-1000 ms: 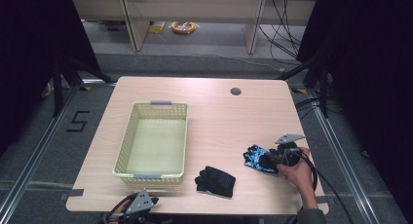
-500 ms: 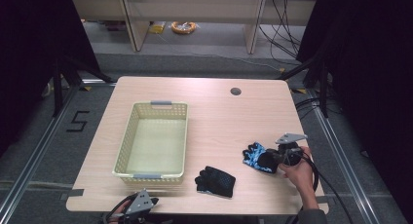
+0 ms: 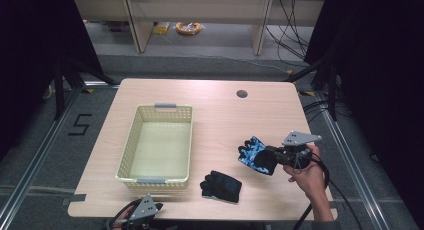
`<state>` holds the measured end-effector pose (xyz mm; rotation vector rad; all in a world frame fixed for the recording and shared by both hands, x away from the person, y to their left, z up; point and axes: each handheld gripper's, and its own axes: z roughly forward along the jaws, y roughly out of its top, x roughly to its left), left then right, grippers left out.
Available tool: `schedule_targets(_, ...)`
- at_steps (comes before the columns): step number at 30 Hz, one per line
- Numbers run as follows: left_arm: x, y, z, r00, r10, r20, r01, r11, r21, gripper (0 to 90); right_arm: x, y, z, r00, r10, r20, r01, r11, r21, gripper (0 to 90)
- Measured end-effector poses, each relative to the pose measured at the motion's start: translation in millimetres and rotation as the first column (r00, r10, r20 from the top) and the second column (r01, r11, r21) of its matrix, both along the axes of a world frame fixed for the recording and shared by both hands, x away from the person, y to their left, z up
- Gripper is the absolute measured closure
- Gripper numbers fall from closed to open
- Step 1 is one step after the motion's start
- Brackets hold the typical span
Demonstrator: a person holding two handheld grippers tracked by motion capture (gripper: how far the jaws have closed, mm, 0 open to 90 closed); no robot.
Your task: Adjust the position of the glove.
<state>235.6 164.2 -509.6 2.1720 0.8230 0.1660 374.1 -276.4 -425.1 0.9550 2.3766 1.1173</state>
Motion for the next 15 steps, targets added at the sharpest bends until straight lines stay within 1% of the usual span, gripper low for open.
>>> schedule_targets(1, 0.0, 0.0, 0.0, 1.0, 0.0, 0.0, 0.0, 1.0, 0.0, 15.7, 0.0, 0.0, 0.0, 1.0, 0.0, 0.0, 0.0, 1.0, 0.0, 88.8)
schedule_targets(2, -0.2, 0.1, 0.2, 1.0, -0.001, 0.0, 0.001, 1.0, -0.001, 15.7, -0.7, 6.3, 2.6, 0.9994, 0.03, 0.019, -0.03, 1.0, 0.01, 88.8)
schedule_targets(4, 0.1, 0.3, 0.1, 1.0, 0.003, 0.001, -0.003, 1.0, -0.002, 15.7, -4.9, 15.6, 3.3, 0.9991, 0.043, -0.001, -0.043, 0.998, 0.041, 88.7)
schedule_targets(5, 0.1, 0.3, 0.1, 1.0, 0.003, 0.001, -0.003, 1.0, -0.002, 15.7, -5.8, 18.3, 3.3, 0.9985, 0.054, -0.006, -0.054, 0.998, 0.043, 88.8)
schedule_targets(6, -0.1, 0.3, 0.1, 1.0, 0.008, -0.001, -0.008, 0.9999, -0.011, 15.7, -9.0, 24.9, 1.8, 0.9978, 0.065, -0.011, -0.065, 0.996, 0.054, 88.8)
schedule_targets(7, -0.5, -0.1, -0.2, 0.9998, 0.021, -0.007, -0.021, 0.9997, -0.012, 15.7, -12.0, 30.3, 0.7, 0.996, 0.084, -0.028, -0.082, 0.995, 0.064, 88.7)
schedule_targets(8, -0.5, -0.1, -0.2, 0.9998, 0.021, -0.007, -0.021, 0.9997, -0.012, 15.7, -15.2, 35.6, -0.3, 0.9948, 0.092, -0.044, -0.088, 0.993, 0.082, 88.8)
schedule_targets(9, -0.8, 0.8, 0.8, 0.9999, 0.01, -0.006, -0.01, 0.9999, -0.004, 15.7, -15.6, 39.0, -1.1, 0.9929, 0.114, -0.033, -0.111, 0.991, 0.077, 88.7)
schedule_targets(10, -0.7, 1.0, 0.6, 1.0, 0.006, -0.004, -0.006, 1.0, -0.003, 15.7, -17.3, 42.9, -1.6, 0.9907, 0.131, -0.035, -0.128, 0.989, 0.078, 88.8)
schedule_targets(11, -0.2, 0.9, 0.3, 1.0, 0.003, 0.006, -0.003, 1.0, 0.0, 15.7, -18.7, 47.0, -2.4, 0.9885, 0.147, -0.036, -0.143, 0.986, 0.086, 88.7)
schedule_targets(12, -0.6, 0.5, 0.3, 0.9999, 0.005, 0.008, -0.005, 1.0, -0.008, 15.7, -19.9, 51.0, -3.1, 0.9859, 0.16, -0.048, -0.155, 0.984, 0.089, 88.7)
schedule_targets(13, 0.3, 1.7, 0.9, 0.9999, -0.004, 0.009, 0.004, 1.0, 0.008, 15.7, -20.5, 53.7, -3.3, 0.9845, 0.169, -0.047, -0.165, 0.983, 0.081, 88.7)
schedule_targets(14, -1.1, 0.8, 0.6, 0.9998, 0.015, -0.008, -0.016, 0.9999, -0.007, 15.7, -22.7, 58.3, -4.5, 0.9835, 0.17, -0.061, -0.164, 0.982, 0.093, 88.7)
schedule_targets(15, -1.1, 0.8, 0.6, 0.9998, 0.015, -0.008, -0.016, 0.9999, -0.007, 15.7, -22.7, 58.3, -4.5, 0.9835, 0.17, -0.061, -0.164, 0.982, 0.093, 88.7)
